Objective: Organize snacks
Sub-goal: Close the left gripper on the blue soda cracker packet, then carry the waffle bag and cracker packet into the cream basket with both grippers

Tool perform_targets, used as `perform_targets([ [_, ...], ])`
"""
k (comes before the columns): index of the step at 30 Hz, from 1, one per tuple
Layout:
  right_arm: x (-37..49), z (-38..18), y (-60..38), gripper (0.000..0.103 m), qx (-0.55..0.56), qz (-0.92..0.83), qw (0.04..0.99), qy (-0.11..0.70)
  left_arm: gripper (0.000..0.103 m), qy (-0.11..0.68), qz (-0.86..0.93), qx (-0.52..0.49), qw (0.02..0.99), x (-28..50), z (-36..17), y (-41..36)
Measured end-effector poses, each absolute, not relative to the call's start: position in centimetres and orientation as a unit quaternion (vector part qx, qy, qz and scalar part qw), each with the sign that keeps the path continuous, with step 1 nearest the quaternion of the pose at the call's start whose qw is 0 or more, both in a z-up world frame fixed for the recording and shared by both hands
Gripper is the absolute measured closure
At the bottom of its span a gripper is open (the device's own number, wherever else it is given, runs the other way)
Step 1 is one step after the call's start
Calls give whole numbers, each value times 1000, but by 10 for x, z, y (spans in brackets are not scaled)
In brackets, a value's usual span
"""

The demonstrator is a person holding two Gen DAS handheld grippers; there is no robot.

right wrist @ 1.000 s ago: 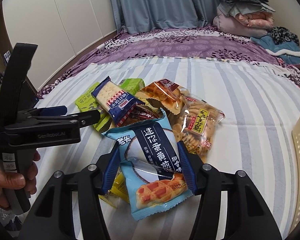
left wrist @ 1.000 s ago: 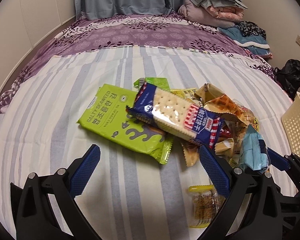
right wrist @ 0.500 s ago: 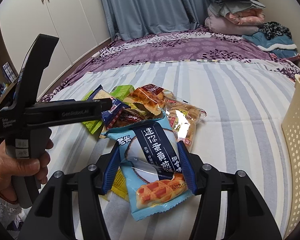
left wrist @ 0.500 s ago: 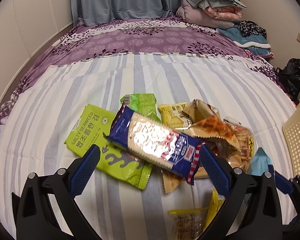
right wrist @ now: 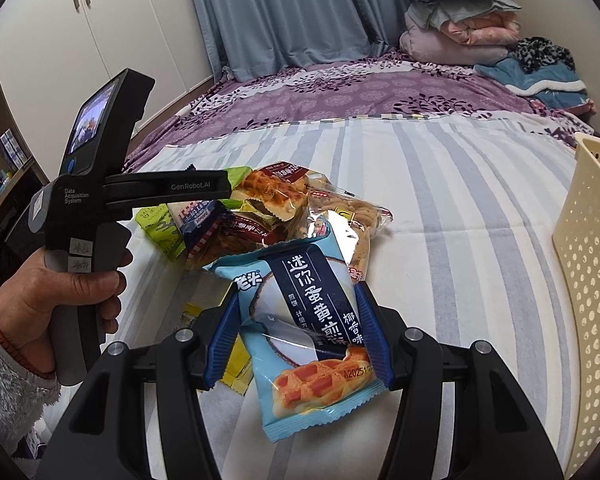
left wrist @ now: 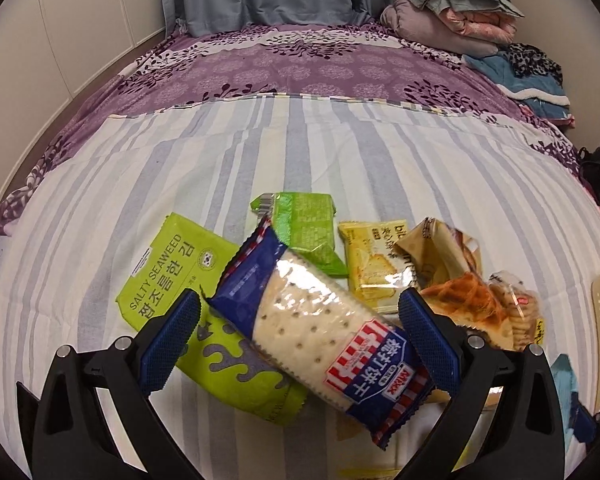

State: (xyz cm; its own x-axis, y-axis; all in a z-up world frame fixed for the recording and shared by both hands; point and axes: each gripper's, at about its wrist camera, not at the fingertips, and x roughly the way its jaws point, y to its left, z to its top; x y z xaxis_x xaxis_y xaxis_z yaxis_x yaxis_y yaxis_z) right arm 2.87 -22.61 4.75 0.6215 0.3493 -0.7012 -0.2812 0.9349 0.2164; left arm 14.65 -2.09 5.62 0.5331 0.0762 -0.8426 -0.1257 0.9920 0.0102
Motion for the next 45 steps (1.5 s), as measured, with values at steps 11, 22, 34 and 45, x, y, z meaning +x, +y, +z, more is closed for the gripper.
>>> perform_targets([
  [11,25,50,-219,47,37,186,899,395,3,489,71,-32,869,119,45,12],
  [22,23,53,-218,47,35,177,901,395,49,466,42,-17,884,116,48,5],
  [34,14,63,-222,47,40,171,907,383,58,443,14,-23,896,98,69,-2],
  [45,0,77,-236,47,52,163,917,361,58,409,-11,-2,912,77,107,-26],
])
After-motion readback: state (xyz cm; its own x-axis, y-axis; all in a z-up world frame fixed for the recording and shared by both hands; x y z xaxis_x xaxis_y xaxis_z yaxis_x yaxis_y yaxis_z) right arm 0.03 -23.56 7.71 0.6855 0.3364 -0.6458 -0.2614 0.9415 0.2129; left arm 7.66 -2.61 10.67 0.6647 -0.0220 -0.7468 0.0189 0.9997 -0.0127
